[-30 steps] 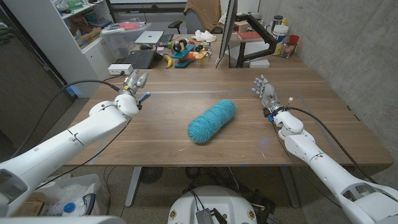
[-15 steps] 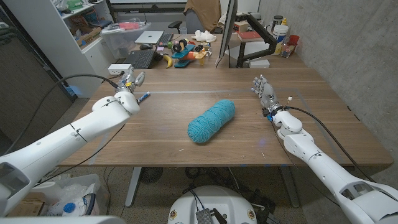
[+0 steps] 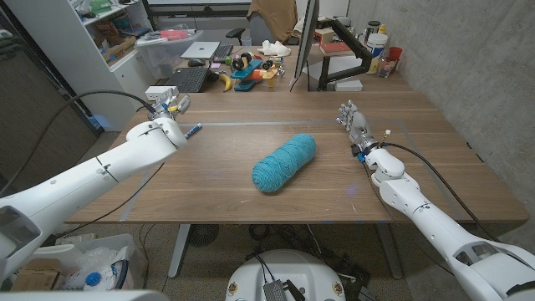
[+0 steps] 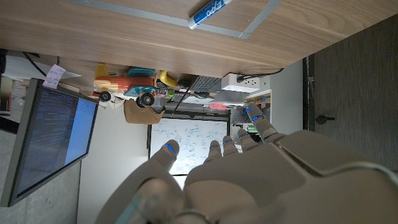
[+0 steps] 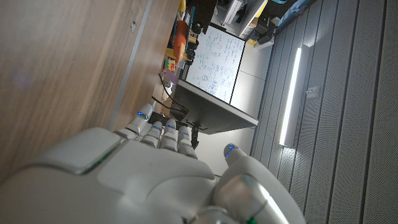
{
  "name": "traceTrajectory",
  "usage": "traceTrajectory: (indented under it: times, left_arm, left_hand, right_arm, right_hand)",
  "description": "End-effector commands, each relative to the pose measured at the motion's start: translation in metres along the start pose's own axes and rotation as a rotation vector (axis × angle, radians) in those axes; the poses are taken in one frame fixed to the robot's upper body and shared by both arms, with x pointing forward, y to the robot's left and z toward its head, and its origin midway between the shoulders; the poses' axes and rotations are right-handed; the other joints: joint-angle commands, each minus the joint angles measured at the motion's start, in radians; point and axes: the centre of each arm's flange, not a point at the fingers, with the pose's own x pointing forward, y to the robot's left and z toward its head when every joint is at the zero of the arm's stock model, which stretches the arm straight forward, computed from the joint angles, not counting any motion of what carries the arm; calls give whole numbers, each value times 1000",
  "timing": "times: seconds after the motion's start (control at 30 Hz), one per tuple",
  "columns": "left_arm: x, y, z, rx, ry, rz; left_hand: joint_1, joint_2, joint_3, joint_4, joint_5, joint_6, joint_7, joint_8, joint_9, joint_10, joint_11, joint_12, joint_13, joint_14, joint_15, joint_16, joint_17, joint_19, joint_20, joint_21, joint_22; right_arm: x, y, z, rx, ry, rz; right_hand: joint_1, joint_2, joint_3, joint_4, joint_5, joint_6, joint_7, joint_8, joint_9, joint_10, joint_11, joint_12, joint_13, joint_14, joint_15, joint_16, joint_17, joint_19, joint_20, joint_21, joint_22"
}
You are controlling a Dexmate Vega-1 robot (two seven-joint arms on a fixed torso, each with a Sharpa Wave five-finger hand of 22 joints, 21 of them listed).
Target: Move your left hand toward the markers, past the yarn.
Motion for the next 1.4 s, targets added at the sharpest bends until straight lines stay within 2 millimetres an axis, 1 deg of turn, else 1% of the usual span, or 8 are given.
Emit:
traceTrajectory:
  times: [0.03, 0.17, 0.33, 0.57, 0.73, 0.97, 1.13, 1.4]
  left_arm:
    - [10, 16, -2, 73, 33, -9]
    - [13, 21, 0, 82, 32, -5]
    - [18, 28, 4, 92, 18, 9]
    - [22, 33, 12, 138, 9, 36]
    - [24, 35, 18, 165, 3, 62]
    - [25, 42, 27, 204, -6, 97]
    - [25, 46, 32, 225, -23, 135]
    - [21, 54, 43, 231, -61, 199]
  left_hand:
    - [-11, 102, 0, 2, 1, -136, -6, -4, 2, -173, -1, 1, 2, -186, -22, -1, 5, -312, -8, -1, 4]
    - [-10, 101, 0, -1, 2, -149, -9, -3, 3, -182, -5, 1, 2, -193, -25, -2, 6, -315, -21, -2, 5]
    - [-4, 103, 5, -5, 3, -143, -7, 4, 3, -169, -3, 8, 3, -185, -26, 2, 4, -299, -26, 3, 4]
    - [-2, 105, 8, -4, 4, -149, -12, 4, 4, -169, -4, 9, 3, -186, -32, 4, 4, -304, -39, 1, 4]
    - [-3, 106, 8, -1, 4, -169, -10, -1, 4, -182, -5, 5, 3, -197, -30, 1, 5, -312, -36, -2, 5]
    - [-5, 105, 7, 1, 4, -182, -17, -2, 5, -192, -10, 3, 4, -204, -34, 0, 6, -319, -33, -4, 5]
    - [-5, 92, 2, -4, 2, -180, -49, 6, 5, -191, -20, 6, 4, -202, -39, 5, 7, -308, -17, 0, 5]
    - [3, 85, 3, -13, 1, -153, -59, 19, 5, -160, -22, 16, 4, -174, -42, 15, 3, -278, -15, 8, 3]
  right_arm:
    - [2, 1, 0, 2, -5, 2]
    - [2, 0, -1, 3, -4, 0]
    - [1, -2, -2, -2, -7, -2]
    - [0, -4, -3, -4, -9, -6]
    - [0, -5, -2, -4, -13, -3]
    - [0, -4, -2, -2, -18, 3]
    - [0, -4, -1, -2, -22, 6]
    - [0, -7, -1, 0, -26, 7]
  right_hand:
    - [-1, 122, -1, 0, 3, 5, 9, 9, 2, 3, 10, 8, 4, -8, -2, 4, 5, 3, -103, -1, 4]
    - [-1, 122, -1, 0, 3, 5, 8, 9, 2, 2, 10, 7, 4, -8, -2, 4, 5, 3, -104, -2, 4]
    - [-1, 122, -1, 0, 3, 6, 9, 9, 2, 1, 10, 7, 4, -8, -2, 4, 5, 4, -104, -3, 4]
    - [-1, 123, -1, -1, 3, 6, 8, 9, 2, 1, 7, 7, 4, -8, -4, 4, 5, 5, -104, -5, 4]
    - [-1, 123, -2, -1, 4, 5, 8, 9, 2, 1, 8, 7, 4, -8, -3, 4, 5, 6, -104, -7, 4]
    - [-1, 123, -2, -1, 4, 5, 7, 9, 2, 1, 9, 7, 4, -8, -2, 4, 5, 7, -104, -9, 4]
    - [-1, 123, -2, -1, 4, 6, 7, 9, 2, 3, 12, 8, 4, -8, -1, 4, 5, 8, -104, -11, 4]
    - [-1, 123, -2, -1, 4, 7, 7, 10, 2, 3, 9, 8, 4, -7, -1, 4, 5, 8, -104, -15, 4]
